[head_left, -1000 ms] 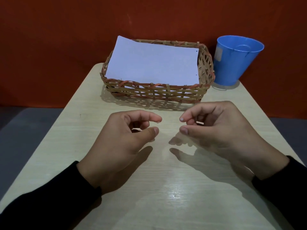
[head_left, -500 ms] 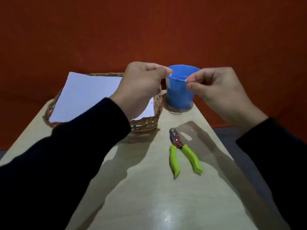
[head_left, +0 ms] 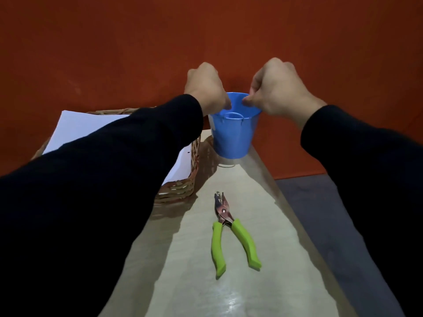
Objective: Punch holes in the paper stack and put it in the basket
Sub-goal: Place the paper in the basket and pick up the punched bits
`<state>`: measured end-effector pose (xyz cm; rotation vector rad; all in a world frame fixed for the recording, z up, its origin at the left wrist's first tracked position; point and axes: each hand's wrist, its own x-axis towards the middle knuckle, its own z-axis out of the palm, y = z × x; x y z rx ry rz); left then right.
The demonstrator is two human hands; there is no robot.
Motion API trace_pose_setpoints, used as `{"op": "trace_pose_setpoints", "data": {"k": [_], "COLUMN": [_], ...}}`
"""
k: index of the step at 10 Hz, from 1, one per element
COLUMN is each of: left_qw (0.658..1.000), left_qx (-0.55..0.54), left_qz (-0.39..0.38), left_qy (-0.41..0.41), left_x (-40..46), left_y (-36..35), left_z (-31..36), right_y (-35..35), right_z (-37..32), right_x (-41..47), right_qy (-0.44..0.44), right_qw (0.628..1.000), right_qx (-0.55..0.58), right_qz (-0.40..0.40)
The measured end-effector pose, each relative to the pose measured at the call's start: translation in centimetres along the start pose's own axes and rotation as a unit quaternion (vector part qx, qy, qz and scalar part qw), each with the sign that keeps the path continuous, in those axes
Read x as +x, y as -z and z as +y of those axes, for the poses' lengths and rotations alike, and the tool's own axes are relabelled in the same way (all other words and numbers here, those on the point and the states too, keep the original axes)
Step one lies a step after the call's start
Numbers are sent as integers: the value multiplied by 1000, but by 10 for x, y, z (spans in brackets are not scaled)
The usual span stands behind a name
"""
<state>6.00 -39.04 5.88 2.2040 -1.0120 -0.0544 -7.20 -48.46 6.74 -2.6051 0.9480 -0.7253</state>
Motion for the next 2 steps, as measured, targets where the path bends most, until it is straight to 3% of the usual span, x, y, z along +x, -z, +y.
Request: {"op": "trace_pose_setpoints", "data": {"k": [2], "left_qw": [997], "left_qx": [-30], "left_qz": [58], "left_qy": [-28], "left_x": [-11], "left_y": [5], "left_z": [-1], "right_y": [-1], "right_z": [-7], "right_x": [-7], "right_qy": [33], "right_qw": [999], "right_qx": [6], "right_qz": [20]}}
